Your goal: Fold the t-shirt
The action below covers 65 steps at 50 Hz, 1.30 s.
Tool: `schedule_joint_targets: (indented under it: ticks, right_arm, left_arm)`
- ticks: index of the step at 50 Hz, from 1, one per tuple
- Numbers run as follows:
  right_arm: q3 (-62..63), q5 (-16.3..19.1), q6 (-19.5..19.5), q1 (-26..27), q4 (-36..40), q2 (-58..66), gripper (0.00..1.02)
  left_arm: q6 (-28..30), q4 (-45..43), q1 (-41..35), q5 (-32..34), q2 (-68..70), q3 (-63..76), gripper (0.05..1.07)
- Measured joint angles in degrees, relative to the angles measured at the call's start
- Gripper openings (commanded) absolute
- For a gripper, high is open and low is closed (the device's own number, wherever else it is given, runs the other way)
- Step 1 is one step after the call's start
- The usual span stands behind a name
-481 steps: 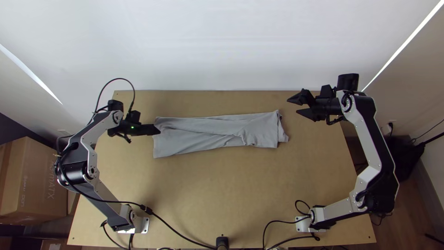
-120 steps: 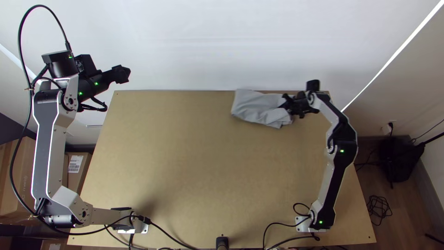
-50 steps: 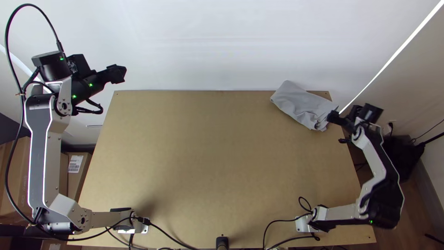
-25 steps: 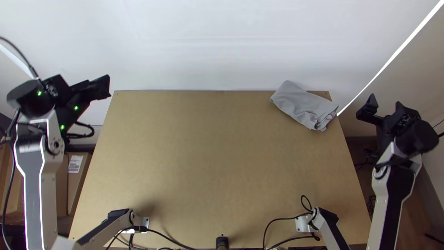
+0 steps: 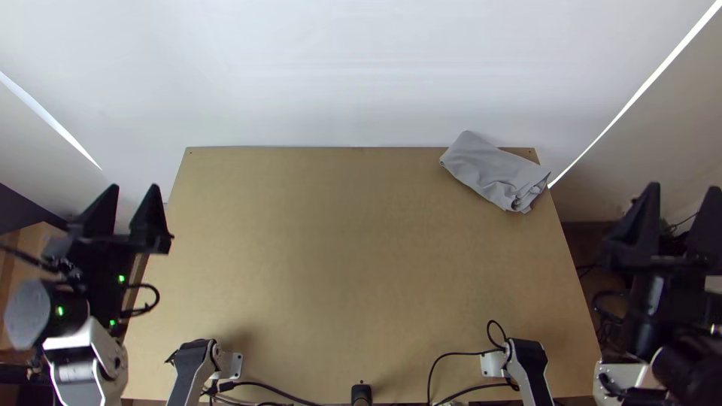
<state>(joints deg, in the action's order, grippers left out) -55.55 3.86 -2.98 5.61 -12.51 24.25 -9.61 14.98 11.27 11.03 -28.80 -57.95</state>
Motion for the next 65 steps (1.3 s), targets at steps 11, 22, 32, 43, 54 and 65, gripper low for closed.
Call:
schedule_joint_targets:
  ticks: [11,22,32,43,54,65]
  right_arm:
    - [16.2,0.2,-0.4,-3.5,-6.8,-11.1,0.98]
    - [29.3,0.3,-1.0,-7.3,-7.8,-20.3,0.98]
    - [38.6,0.7,-1.1,-10.1,-11.1,-24.2,0.98]
    - [48.8,0.6,-1.1,-12.7,-11.6,-24.3,0.98]
    - [54.8,0.4,-2.6,-15.8,-0.2,-24.3,0.98]
    - [54.8,-0.5,-5.6,-15.9,11.3,-24.3,0.98]
  left_arm:
    - [-0.7,-1.2,0.0,-1.1,12.1,10.4,1.03]
    - [-0.9,-3.1,0.2,-1.2,22.4,23.4,1.03]
    - [-0.9,-4.2,1.0,-1.2,28.3,33.3,1.03]
    - [-2.0,-5.5,1.3,-2.2,28.5,43.3,1.03]
    - [-5.7,-9.4,1.2,-2.3,28.5,48.2,1.03]
    - [-6.7,-11.9,1.0,-2.3,28.5,51.4,1.03]
